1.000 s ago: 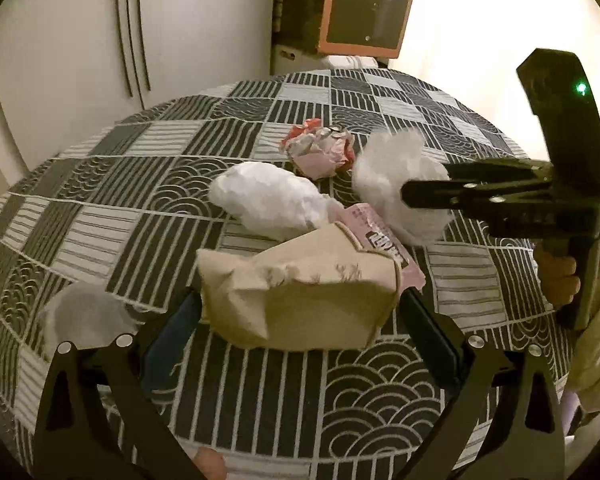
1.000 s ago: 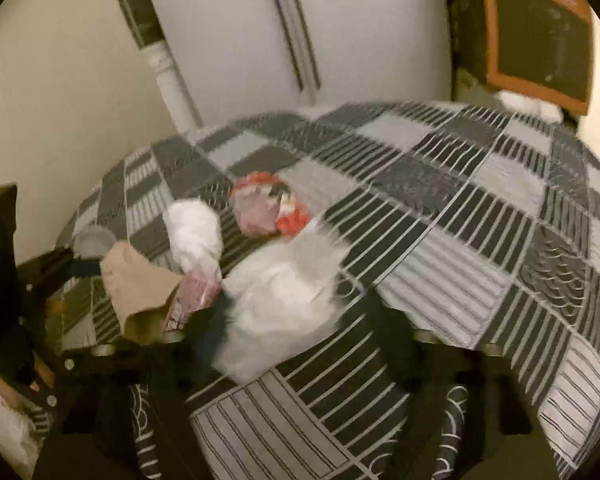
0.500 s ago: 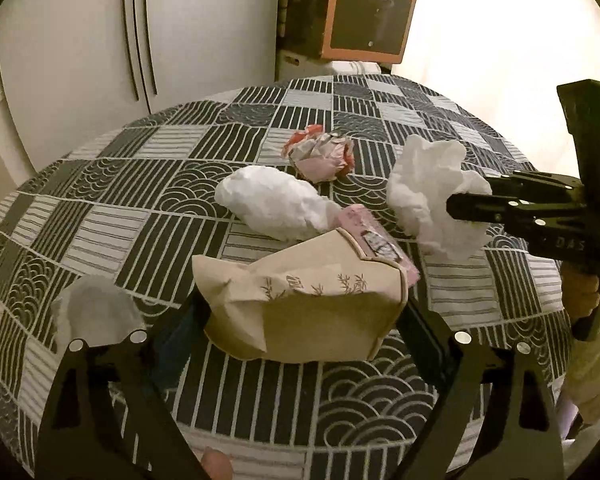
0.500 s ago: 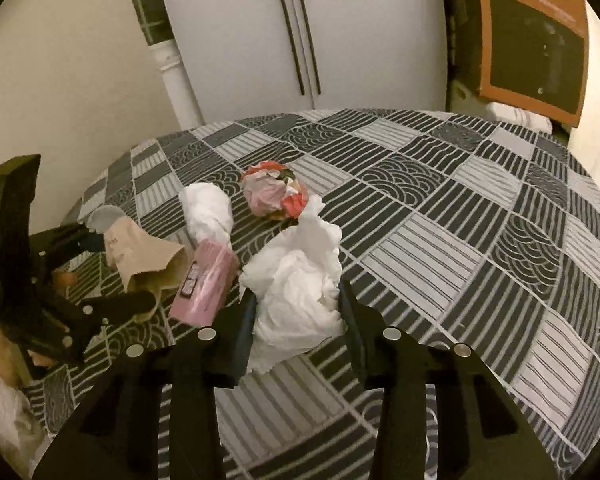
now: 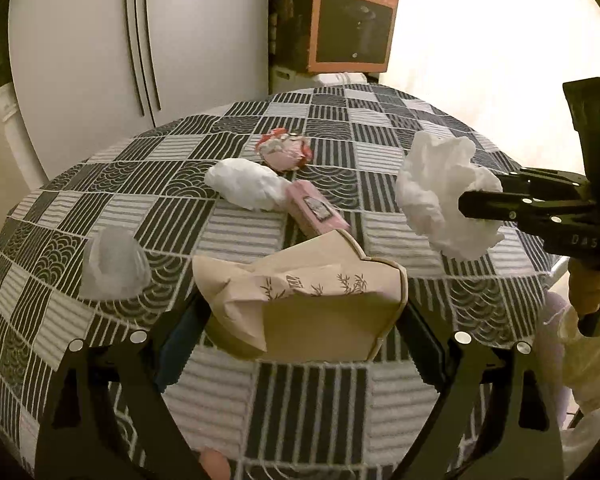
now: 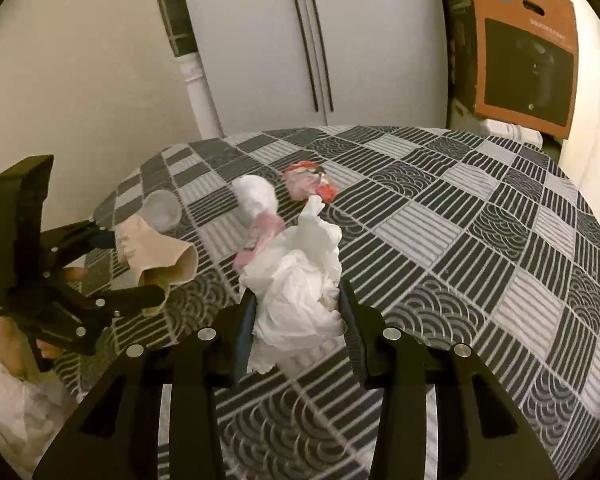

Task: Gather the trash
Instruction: 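Grasp the brown paper bag with the left tool while the right tool grasps a white tissue, then lower both tools under the table and release bag and tissue into the bin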

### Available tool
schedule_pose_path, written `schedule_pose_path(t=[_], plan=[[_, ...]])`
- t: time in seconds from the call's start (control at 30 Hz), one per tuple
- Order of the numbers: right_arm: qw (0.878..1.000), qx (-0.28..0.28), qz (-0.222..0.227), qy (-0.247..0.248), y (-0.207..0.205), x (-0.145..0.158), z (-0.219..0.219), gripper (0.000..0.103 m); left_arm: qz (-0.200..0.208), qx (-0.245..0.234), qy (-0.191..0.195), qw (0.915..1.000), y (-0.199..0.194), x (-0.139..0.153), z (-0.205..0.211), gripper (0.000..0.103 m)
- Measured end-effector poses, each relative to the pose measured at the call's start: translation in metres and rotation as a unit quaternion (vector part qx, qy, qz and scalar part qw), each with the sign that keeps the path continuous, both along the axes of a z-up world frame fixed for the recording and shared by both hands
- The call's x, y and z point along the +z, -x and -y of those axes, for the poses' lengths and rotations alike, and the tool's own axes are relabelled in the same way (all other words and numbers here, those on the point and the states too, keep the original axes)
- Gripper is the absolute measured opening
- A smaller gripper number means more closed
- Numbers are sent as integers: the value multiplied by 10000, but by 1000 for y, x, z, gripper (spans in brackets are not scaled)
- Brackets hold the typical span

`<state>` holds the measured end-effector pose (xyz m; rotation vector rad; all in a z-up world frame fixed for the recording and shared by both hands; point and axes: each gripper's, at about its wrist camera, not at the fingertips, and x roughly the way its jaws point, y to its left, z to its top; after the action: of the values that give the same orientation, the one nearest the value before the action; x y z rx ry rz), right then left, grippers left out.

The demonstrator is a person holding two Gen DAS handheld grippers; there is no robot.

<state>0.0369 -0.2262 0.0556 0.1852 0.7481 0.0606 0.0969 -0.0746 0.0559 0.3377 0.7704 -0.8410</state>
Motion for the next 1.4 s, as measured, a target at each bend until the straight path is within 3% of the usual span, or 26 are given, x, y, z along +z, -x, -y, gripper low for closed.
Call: schedule_pose_path(t=[0.4,0.57,0.93,1.2,1.4], plan=[[10000,84,-16,36,84,-5,-18,37,206,57,162,9996,76,1,-16,88],[9999,103,38,4,121,-10,-25,37,320,-93,5,9994,112,-7,-14,88],[9999,39,47,137,186,-21,-43,37,453,-541,73,9975,178,-20,-19,88],[9998,-21,-150,122,218,-51,-48,37,406,-991,-9,9942,219,-42,-17,88],[9989,54,-447,87,217,-82,-47,37,233,-1197,-193,9923,232,-68,-12,88]])
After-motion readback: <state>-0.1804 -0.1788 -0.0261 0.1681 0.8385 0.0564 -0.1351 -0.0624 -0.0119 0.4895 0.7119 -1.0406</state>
